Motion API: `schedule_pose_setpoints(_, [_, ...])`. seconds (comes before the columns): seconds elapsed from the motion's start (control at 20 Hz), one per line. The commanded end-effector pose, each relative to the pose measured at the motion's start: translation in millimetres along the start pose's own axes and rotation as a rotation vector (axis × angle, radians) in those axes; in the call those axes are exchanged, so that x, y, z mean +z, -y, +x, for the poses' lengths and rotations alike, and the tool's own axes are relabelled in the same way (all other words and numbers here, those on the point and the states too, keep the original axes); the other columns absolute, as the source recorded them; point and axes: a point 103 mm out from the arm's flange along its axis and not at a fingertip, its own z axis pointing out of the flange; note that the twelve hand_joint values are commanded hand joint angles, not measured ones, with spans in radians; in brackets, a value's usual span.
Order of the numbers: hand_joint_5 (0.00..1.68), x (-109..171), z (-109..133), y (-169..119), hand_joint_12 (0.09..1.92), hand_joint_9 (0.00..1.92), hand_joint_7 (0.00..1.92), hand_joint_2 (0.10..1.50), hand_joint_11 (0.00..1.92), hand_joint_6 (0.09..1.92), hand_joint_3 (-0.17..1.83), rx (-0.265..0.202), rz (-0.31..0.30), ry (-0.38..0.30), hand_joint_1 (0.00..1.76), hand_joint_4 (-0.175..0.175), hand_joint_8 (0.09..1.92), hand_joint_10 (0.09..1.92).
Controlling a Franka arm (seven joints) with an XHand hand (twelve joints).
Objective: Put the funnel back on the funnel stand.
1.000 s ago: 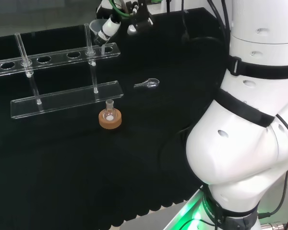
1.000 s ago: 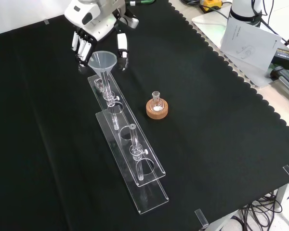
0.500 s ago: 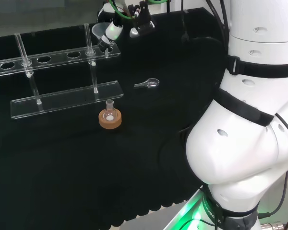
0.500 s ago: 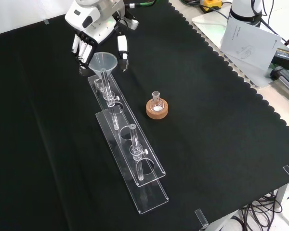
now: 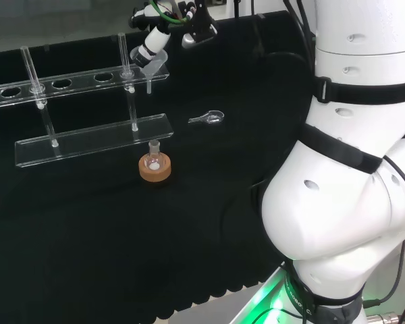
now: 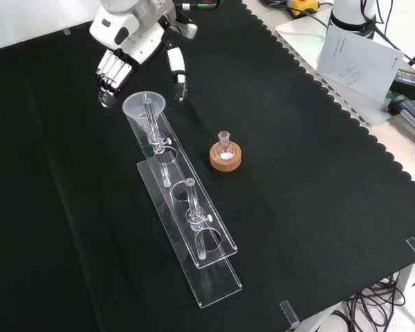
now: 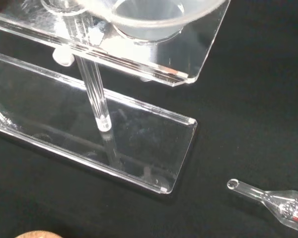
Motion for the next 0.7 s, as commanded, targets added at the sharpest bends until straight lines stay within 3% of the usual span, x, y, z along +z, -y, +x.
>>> schedule_pose_setpoints(0.05, [0.05,-4,-1,21,1.47,0.08,0.0,0.67,0.14,0.09,0.16,-0.008,-0.058,0.0,0.47,-0.005,0.3,0.78])
schedule_pose_setpoints(0.4, [0.12,-21,-7,65,1.47,0.16,0.0,0.7,0.17,0.09,0.11,0.026,-0.14,-0.01,0.48,-0.015,0.55,0.77])
schedule_pose_setpoints(0.7, [0.16,-21,-10,103,1.47,0.22,0.04,0.72,0.19,0.09,0.1,0.068,-0.172,-0.019,0.49,-0.021,0.62,0.76])
